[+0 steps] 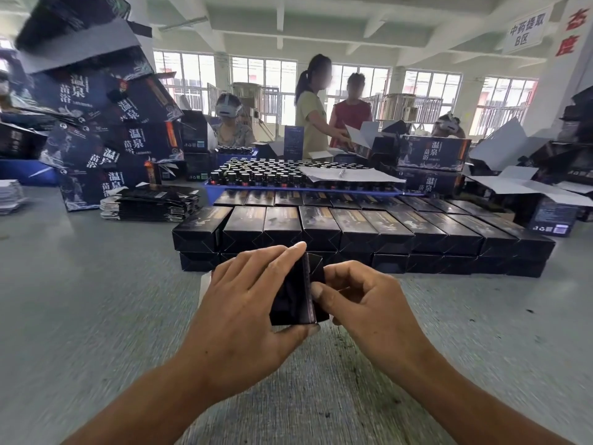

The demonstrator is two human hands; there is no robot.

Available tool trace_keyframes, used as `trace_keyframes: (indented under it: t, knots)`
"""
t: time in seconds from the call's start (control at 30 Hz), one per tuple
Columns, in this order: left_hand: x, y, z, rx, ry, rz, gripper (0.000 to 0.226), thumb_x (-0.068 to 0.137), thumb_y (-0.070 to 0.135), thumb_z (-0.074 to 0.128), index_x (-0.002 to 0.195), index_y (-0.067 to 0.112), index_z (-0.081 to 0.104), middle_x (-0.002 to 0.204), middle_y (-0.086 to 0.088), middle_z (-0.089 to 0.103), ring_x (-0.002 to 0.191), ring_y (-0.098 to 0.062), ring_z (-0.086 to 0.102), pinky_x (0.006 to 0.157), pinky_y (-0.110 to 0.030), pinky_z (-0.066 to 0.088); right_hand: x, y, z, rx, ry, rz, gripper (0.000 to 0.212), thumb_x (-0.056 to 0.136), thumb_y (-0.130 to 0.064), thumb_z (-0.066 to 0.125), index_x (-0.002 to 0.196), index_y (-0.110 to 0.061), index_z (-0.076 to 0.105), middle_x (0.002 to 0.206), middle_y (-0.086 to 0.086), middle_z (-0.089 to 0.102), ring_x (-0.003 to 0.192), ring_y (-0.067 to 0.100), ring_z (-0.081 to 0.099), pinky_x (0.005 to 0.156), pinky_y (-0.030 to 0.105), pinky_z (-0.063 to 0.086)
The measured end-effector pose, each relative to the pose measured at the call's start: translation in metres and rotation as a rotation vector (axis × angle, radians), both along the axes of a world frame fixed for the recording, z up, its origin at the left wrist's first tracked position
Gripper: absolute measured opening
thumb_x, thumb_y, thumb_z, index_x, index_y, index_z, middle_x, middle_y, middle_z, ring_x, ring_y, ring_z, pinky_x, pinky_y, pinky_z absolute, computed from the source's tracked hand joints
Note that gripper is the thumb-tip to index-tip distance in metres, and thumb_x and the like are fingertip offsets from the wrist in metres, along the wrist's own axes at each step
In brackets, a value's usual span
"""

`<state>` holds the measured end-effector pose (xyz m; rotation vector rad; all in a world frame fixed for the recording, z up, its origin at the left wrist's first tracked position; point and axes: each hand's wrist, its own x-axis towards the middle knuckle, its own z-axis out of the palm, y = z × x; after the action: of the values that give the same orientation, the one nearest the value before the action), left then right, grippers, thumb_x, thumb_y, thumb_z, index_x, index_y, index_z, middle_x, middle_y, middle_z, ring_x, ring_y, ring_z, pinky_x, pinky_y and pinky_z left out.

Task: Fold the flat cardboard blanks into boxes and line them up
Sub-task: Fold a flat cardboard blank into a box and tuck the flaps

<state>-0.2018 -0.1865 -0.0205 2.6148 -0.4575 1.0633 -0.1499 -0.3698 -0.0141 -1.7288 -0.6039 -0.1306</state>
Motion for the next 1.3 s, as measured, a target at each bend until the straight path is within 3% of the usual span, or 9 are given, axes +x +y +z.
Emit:
trace_keyframes:
  t: [0.23,0.5,0.57,0.7,0.83,0.93,1.1,1.23,1.3]
  knots:
    - [0.0,0.001,0.004,0.034,-0.007,-0.012,0.09,0.075,0.068,0.057,0.149,0.02,0.04,0.139,0.005,0.053,0.127,-0.016,0.048,0.104,-0.039,0.041,0.0,0.0,-0.001,-0.04,-0.032,-0.053,0.011,0.086,-0.031,0.079,0.092,-0.029,0.07,0.084,-0.01,0.075,0.074,0.006,0.072,0.064,0.022,0.057]
    - [-0.003,0.001,0.009,-0.045,-0.008,-0.034,0.094,0.072,0.069,0.061,0.149,0.018,0.042,0.14,0.007,0.051,0.128,-0.009,0.041,0.103,-0.037,0.037,0.0,-0.009,0.009,0.003,0.086,0.15,0.01,0.093,-0.024,0.069,0.101,-0.022,0.075,0.093,-0.004,0.077,0.083,0.014,0.072,0.067,0.023,0.056]
    - [-0.002,0.002,0.009,-0.02,-0.005,-0.025,0.093,0.072,0.065,0.066,0.148,0.018,0.043,0.14,0.006,0.052,0.128,-0.011,0.041,0.103,-0.039,0.04,-0.001,-0.007,0.008,-0.025,0.032,0.095,0.006,0.091,-0.025,0.072,0.096,-0.023,0.075,0.087,-0.004,0.076,0.078,0.015,0.07,0.066,0.023,0.057]
    - [-0.001,0.0,0.007,0.04,-0.002,-0.035,0.092,0.069,0.054,0.081,0.144,0.017,0.044,0.139,0.001,0.054,0.127,-0.014,0.042,0.102,-0.046,0.045,-0.002,-0.002,0.005,-0.071,-0.077,-0.037,0.005,0.087,-0.026,0.076,0.084,-0.024,0.072,0.073,-0.012,0.071,0.064,0.001,0.065,0.057,0.015,0.049]
    - [-0.001,0.003,0.009,-0.055,0.015,-0.077,0.094,0.068,0.05,0.083,0.146,0.021,0.042,0.137,0.016,0.045,0.128,-0.007,0.041,0.104,-0.041,0.043,0.002,-0.01,0.008,-0.021,0.022,0.068,0.005,0.092,-0.022,0.071,0.094,-0.019,0.076,0.083,-0.003,0.075,0.072,0.011,0.07,0.062,0.023,0.056]
    - [-0.002,0.005,0.008,-0.093,0.057,-0.103,0.097,0.067,0.042,0.091,0.147,0.022,0.04,0.14,0.011,0.046,0.131,-0.014,0.045,0.105,-0.047,0.046,0.005,-0.013,0.01,0.023,0.065,0.121,0.008,0.093,-0.02,0.07,0.095,-0.022,0.077,0.086,-0.002,0.076,0.076,0.01,0.071,0.064,0.022,0.056]
    - [-0.003,0.005,0.008,-0.155,0.093,-0.111,0.095,0.066,0.062,0.08,0.145,0.033,0.035,0.14,0.012,0.047,0.129,-0.015,0.047,0.105,-0.042,0.046,0.005,-0.016,0.01,0.049,0.102,0.18,0.007,0.093,-0.024,0.07,0.095,-0.023,0.077,0.089,0.0,0.076,0.079,0.011,0.071,0.068,0.024,0.055]
    - [-0.002,0.001,0.007,-0.028,0.027,-0.087,0.095,0.064,0.058,0.078,0.143,0.021,0.041,0.137,0.007,0.05,0.127,-0.01,0.043,0.103,-0.047,0.046,0.002,-0.009,0.004,-0.125,-0.107,-0.045,0.006,0.09,-0.027,0.074,0.085,-0.024,0.073,0.077,-0.005,0.072,0.067,0.009,0.065,0.06,0.018,0.051]
    - [-0.002,0.001,0.007,-0.052,0.028,-0.093,0.094,0.065,0.063,0.074,0.143,0.021,0.042,0.135,0.013,0.046,0.126,-0.005,0.041,0.104,-0.047,0.045,0.001,-0.006,0.005,-0.137,-0.12,-0.073,0.007,0.091,-0.027,0.073,0.085,-0.024,0.073,0.076,-0.006,0.072,0.064,0.006,0.064,0.059,0.017,0.05]
